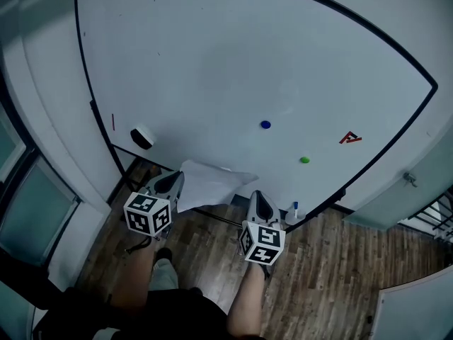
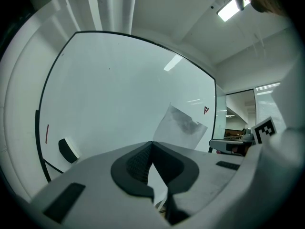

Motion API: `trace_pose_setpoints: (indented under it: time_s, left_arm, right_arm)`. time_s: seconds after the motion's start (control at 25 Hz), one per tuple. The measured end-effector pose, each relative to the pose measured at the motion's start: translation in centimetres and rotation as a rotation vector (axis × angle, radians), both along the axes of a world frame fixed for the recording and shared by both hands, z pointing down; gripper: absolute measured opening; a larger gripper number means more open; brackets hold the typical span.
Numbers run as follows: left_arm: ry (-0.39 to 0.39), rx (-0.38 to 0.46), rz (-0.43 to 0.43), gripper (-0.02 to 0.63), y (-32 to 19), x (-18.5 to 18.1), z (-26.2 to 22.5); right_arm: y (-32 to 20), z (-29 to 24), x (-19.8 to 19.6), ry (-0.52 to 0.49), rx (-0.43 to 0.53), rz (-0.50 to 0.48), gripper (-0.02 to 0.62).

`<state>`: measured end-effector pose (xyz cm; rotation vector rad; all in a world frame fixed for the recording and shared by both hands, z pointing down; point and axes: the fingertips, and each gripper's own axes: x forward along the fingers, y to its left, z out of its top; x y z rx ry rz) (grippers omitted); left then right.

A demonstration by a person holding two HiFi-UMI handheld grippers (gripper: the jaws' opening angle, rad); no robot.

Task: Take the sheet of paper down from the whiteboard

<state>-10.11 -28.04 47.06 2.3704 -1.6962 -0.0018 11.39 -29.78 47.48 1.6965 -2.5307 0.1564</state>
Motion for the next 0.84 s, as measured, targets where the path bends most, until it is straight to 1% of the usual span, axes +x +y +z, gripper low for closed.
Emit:
trace_pose_setpoints:
  time_s: [0.44,0.64,0.84]
  left_arm:
    - [0.013,-0.002,0.005,0.020,-0.23,0.56,0.20]
    - [0.008,0.011,0.009,0.020,-0.33,0.76,-0.05]
    - [0.014,0.010,0.001,0.020,-0.33,0.33,-0.26]
  right_arm:
    - [-0.05,-0.18,0.81,-0.002,-0.001,0.014,0.025]
    - [0.32,-0.20,0.37,0.015,0.000,-0.019,0.025]
    - [0.36,-0.34,-0.08,0.020,-0.001,-0.030,0.025]
